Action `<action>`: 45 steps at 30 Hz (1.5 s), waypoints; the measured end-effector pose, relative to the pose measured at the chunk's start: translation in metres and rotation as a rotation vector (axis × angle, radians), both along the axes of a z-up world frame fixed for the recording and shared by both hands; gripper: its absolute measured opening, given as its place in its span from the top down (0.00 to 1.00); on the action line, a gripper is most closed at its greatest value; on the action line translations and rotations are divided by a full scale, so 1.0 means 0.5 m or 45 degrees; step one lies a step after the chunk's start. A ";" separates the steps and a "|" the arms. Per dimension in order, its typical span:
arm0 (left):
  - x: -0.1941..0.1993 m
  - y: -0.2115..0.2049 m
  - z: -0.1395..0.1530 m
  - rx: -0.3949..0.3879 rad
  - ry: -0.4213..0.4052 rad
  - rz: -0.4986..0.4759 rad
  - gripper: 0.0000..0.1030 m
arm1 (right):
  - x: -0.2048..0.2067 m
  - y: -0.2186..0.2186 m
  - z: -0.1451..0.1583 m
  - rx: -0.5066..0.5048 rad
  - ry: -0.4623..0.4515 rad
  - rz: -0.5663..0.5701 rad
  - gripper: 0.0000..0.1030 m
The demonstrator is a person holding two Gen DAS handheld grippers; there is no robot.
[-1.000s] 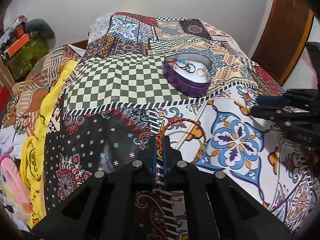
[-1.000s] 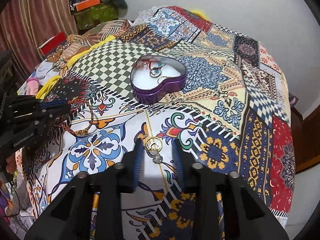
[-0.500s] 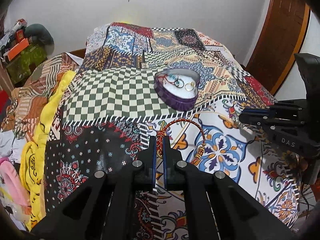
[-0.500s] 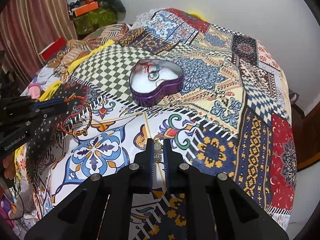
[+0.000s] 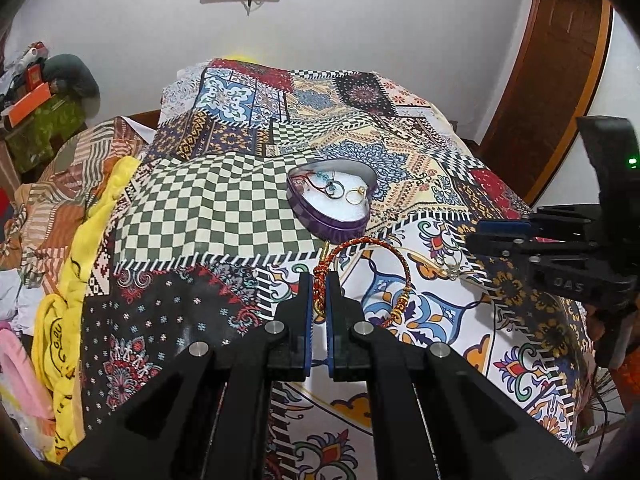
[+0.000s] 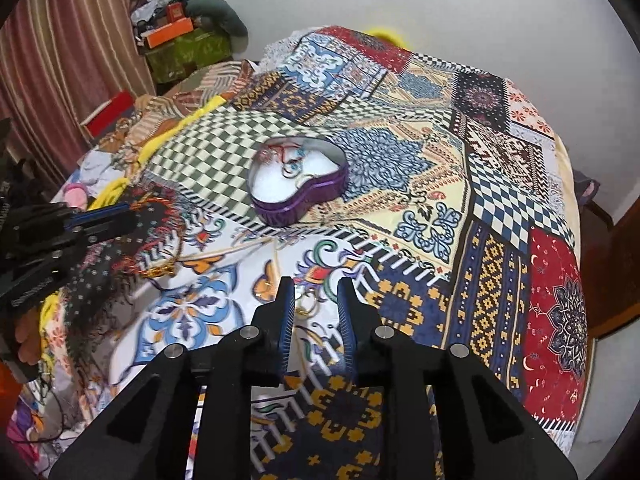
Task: Organize jewelry
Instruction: 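Grasp the red-orange bangle with the left gripper while the right gripper grasps a small ring, then lift and carry the bangle with the left tool while the right tool carries the ring to the tin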
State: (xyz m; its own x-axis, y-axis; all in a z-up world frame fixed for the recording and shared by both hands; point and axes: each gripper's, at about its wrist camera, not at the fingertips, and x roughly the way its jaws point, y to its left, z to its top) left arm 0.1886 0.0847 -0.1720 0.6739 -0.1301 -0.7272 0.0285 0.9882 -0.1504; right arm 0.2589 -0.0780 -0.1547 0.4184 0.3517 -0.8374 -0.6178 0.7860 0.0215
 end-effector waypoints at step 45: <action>0.053 -0.018 0.023 -0.017 -0.056 -0.010 0.96 | -0.001 0.010 0.019 0.029 -0.103 0.022 0.92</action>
